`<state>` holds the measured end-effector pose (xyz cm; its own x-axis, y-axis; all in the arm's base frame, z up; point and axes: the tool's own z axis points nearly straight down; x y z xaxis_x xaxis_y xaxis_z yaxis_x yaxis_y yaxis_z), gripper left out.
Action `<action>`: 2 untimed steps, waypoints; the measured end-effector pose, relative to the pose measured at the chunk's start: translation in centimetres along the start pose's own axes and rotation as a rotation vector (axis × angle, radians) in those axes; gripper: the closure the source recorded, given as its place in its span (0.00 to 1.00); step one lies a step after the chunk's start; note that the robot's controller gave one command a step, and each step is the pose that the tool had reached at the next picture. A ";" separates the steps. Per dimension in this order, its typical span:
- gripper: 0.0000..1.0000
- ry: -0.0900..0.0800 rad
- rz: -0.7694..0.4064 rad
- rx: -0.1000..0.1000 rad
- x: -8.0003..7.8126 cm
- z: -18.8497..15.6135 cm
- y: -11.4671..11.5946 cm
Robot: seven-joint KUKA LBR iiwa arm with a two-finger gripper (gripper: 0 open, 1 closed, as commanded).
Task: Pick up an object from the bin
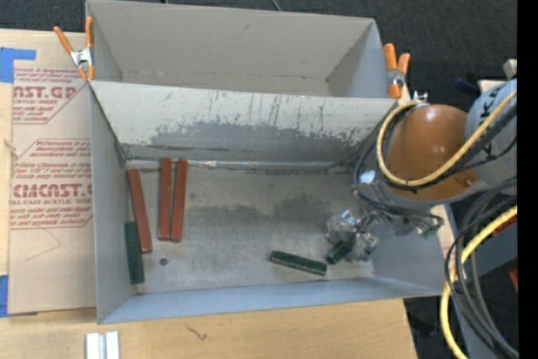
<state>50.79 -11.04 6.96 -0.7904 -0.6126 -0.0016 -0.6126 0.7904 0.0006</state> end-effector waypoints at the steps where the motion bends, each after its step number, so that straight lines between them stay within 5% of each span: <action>1: 1.00 0.004 0.000 -0.005 0.1 -0.5 0.2; 2: 1.00 0.008 0.000 -0.010 0.2 -2.7 0.3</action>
Offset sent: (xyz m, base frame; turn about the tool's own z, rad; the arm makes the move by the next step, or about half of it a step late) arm 0.0000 0.0002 0.0832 0.0000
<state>50.46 -10.89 9.66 -0.7901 -0.6129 0.0063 -0.6128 0.7902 0.0103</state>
